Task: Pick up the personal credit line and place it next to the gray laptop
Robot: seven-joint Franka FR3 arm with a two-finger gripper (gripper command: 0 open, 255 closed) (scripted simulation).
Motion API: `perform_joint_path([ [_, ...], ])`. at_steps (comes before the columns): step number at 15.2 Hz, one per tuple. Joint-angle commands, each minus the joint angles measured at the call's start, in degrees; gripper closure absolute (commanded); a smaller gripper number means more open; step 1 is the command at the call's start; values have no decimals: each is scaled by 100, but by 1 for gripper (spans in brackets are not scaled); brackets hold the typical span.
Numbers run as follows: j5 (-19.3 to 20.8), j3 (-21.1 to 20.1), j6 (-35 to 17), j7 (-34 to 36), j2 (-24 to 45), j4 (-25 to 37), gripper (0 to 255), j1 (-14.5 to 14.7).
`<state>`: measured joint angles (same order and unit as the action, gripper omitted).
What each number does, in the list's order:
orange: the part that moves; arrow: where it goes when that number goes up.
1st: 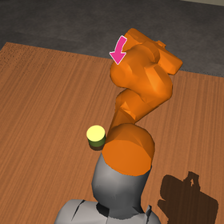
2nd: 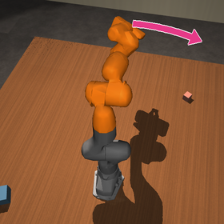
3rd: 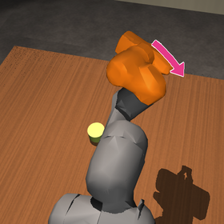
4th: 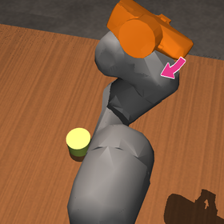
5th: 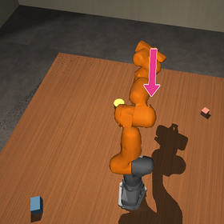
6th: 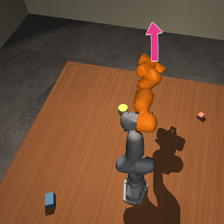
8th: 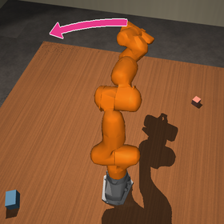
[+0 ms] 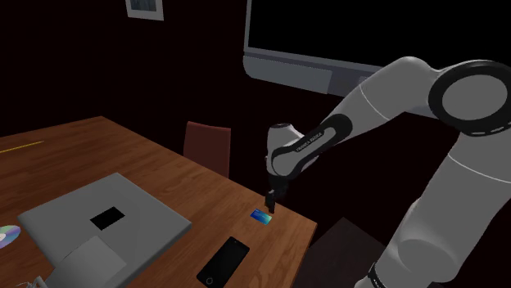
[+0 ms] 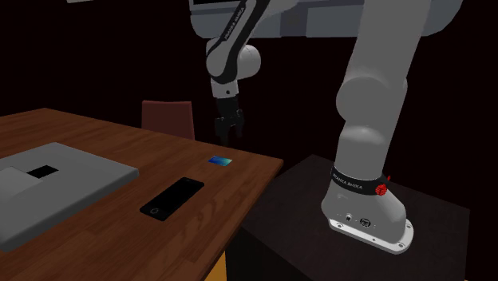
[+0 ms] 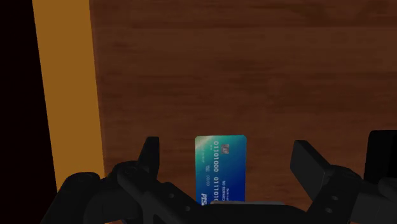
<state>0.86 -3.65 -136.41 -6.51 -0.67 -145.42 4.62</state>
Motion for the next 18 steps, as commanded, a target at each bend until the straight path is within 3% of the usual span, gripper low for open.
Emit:
perform_joint_path([
  [1, -28, -16, -304, -99, 464, 154, 0, 17],
  [3, -52, -47, -544, -161, 886, 325, 0, 41],
  [10, 12, -26, -1118, -115, 1375, 239, 0, 53],
  [18, 18, -24, -1164, -111, 1417, 235, 0, 54],
])
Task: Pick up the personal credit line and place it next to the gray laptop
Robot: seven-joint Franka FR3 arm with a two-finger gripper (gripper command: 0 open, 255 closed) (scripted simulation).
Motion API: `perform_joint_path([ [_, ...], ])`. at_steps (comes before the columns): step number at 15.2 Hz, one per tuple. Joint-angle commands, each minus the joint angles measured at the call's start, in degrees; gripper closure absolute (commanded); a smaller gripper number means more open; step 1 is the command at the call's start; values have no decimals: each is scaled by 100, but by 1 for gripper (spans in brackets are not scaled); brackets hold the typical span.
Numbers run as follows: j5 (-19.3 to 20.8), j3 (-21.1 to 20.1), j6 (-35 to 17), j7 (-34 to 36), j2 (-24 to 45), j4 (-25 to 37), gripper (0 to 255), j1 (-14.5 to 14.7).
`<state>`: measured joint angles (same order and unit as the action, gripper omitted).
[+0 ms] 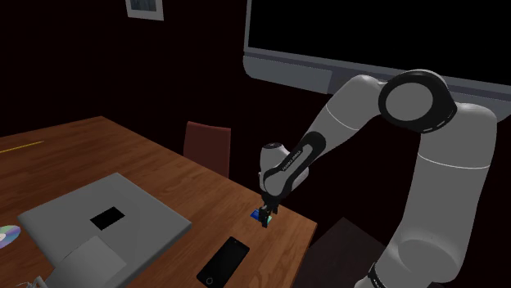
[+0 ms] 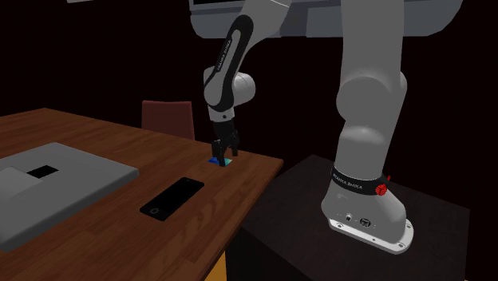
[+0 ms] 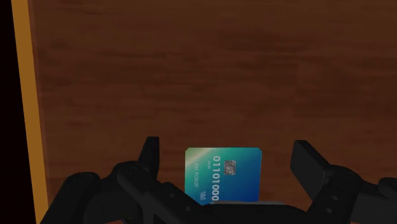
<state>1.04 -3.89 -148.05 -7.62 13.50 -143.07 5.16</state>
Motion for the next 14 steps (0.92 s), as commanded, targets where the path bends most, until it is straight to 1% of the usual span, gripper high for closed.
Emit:
perform_joint_path([
  [1, 0, 0, 0, 0, 0, 0, 255, 0],
  [10, 0, 0, -1, 0, 1, 0, 255, 0],
  [14, -43, -19, 307, -29, -330, -22, 255, -10],
])
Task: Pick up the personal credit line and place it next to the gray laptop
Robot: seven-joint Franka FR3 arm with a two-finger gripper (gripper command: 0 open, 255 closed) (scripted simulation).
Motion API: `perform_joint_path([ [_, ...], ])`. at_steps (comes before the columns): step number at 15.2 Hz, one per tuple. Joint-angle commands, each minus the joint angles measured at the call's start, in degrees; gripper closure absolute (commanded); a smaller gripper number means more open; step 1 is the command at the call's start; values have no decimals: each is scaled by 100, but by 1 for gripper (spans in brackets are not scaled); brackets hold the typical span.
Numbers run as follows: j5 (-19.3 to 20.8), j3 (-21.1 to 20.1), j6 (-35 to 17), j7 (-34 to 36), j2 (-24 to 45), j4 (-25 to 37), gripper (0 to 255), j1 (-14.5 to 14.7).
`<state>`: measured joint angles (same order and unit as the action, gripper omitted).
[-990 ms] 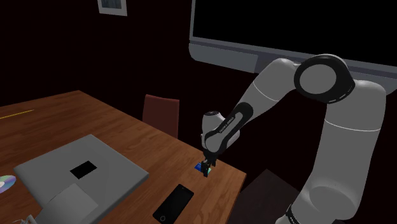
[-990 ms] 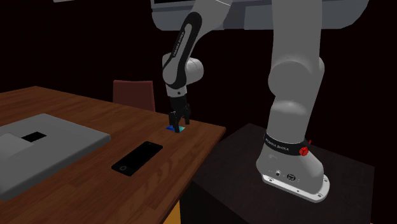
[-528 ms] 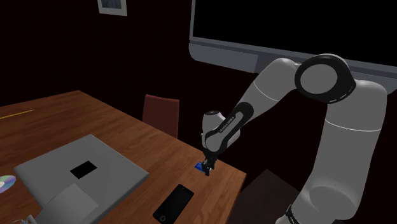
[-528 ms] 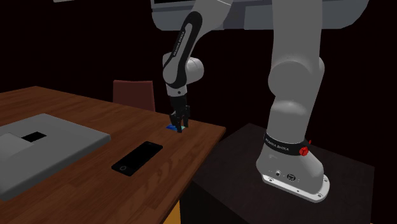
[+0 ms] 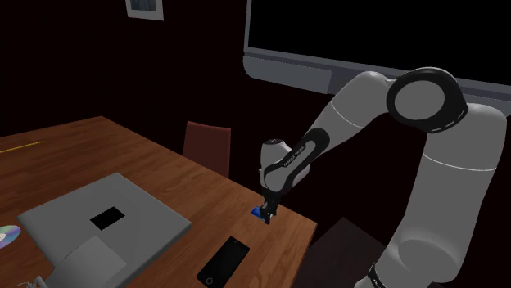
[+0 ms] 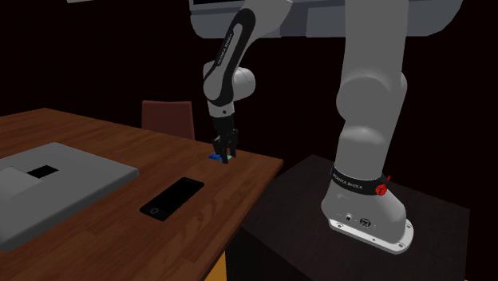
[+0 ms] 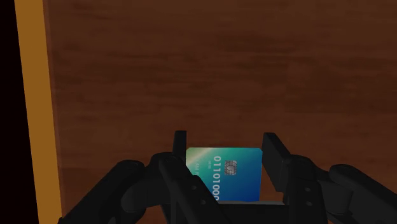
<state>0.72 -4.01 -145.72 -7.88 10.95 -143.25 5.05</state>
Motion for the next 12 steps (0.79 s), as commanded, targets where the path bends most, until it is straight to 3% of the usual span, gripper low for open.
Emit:
perform_joint_path([
  [1, -21, -10, 152, -10, -155, -6, 255, -2],
  [12, -115, -30, 1041, -74, -977, 64, 255, -10],
])
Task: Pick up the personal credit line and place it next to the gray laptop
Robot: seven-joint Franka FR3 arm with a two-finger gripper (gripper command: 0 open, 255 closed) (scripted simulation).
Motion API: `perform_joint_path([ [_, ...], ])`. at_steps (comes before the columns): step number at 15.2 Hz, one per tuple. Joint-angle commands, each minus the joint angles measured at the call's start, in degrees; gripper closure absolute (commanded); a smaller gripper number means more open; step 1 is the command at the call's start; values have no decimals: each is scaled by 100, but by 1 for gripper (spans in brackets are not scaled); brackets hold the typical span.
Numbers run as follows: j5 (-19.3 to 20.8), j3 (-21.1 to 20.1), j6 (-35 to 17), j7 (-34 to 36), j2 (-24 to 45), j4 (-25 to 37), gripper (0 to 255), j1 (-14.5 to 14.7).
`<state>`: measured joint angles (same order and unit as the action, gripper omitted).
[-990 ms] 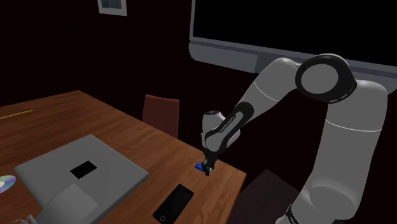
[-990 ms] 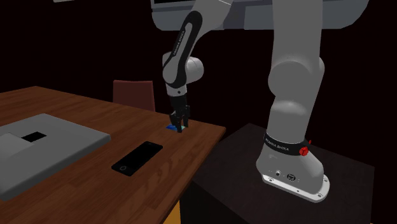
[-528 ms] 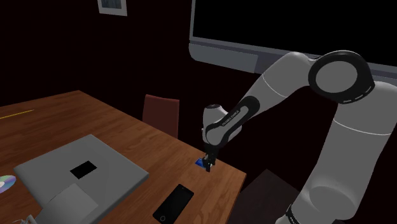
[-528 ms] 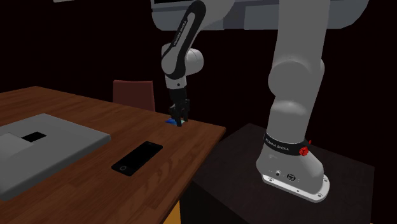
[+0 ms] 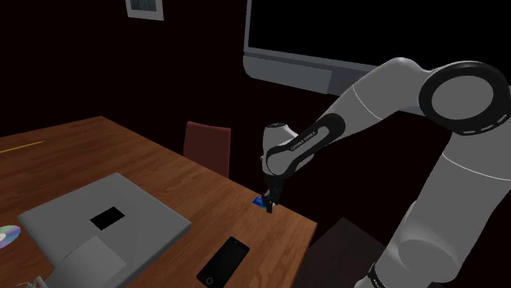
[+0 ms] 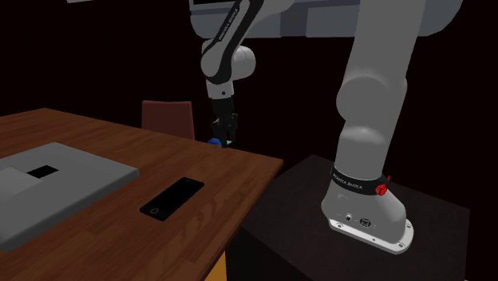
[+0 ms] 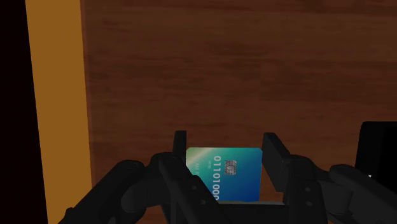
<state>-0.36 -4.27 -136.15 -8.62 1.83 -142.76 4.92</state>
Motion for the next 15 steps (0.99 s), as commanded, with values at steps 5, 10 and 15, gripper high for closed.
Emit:
perform_joint_path([
  [5, -33, -4, 424, -17, -339, 83, 255, 3],
  [10, -127, -381, 509, 672, 11, 527, 255, 379],
  [15, -120, -692, 635, 1357, 472, 1128, 255, 745],
])
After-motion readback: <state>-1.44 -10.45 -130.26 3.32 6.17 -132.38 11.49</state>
